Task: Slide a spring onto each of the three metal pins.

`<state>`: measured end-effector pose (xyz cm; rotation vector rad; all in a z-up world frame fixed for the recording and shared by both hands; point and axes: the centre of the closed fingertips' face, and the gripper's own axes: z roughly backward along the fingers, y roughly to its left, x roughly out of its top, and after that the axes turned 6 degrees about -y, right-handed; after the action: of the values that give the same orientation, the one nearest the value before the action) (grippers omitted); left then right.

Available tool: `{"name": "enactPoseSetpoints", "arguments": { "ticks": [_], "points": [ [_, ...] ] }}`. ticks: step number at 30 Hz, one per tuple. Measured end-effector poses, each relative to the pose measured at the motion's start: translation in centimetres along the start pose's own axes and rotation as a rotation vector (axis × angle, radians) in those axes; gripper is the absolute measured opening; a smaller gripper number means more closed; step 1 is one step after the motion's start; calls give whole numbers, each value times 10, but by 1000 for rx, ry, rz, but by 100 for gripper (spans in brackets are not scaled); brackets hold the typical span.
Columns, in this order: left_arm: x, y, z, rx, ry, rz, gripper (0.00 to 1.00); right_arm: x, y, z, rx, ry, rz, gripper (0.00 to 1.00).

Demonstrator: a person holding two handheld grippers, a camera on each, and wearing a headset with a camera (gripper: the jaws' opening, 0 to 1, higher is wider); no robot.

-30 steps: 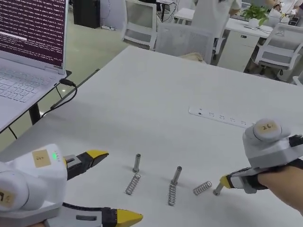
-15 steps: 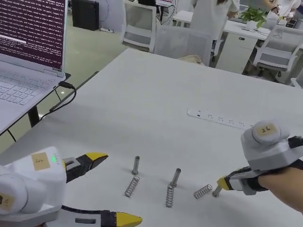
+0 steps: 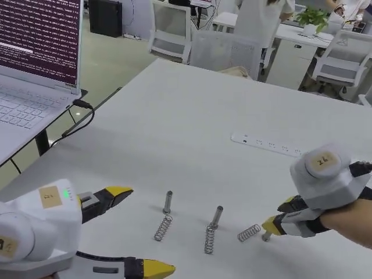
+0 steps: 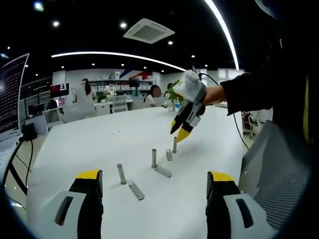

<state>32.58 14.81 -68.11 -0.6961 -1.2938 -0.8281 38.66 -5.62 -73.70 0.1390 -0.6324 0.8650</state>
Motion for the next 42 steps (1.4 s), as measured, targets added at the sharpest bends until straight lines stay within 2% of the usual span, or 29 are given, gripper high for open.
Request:
{"name": "enactPoseSetpoints", "arguments": {
  "ticks": [6,12,13,15,19,26,34,37,42],
  "points": [
    [0,0,1,3,0,0,83,3,8,-4,85,17,69,30],
    [1,1,1,4,1,-1,83,3,21,-12,181,39,182,30],
    [1,1,1,4,3,-1,83,2,22,-13,200,51,230,30],
    [0,0,1,4,4,-1,83,1,24,-16,218,74,277,29],
    [-1,0,1,5,9,0,83,4,24,-20,236,82,316,28],
    [-1,2,2,11,12,5,83,4,37,-29,336,135,441,25],
    [-2,2,3,16,18,11,83,-3,41,-45,379,172,517,22],
    [-3,2,4,18,21,14,83,-9,40,-48,388,205,592,21],
    [-4,3,3,22,21,19,83,-15,39,-52,399,220,620,20]
  ]
}}
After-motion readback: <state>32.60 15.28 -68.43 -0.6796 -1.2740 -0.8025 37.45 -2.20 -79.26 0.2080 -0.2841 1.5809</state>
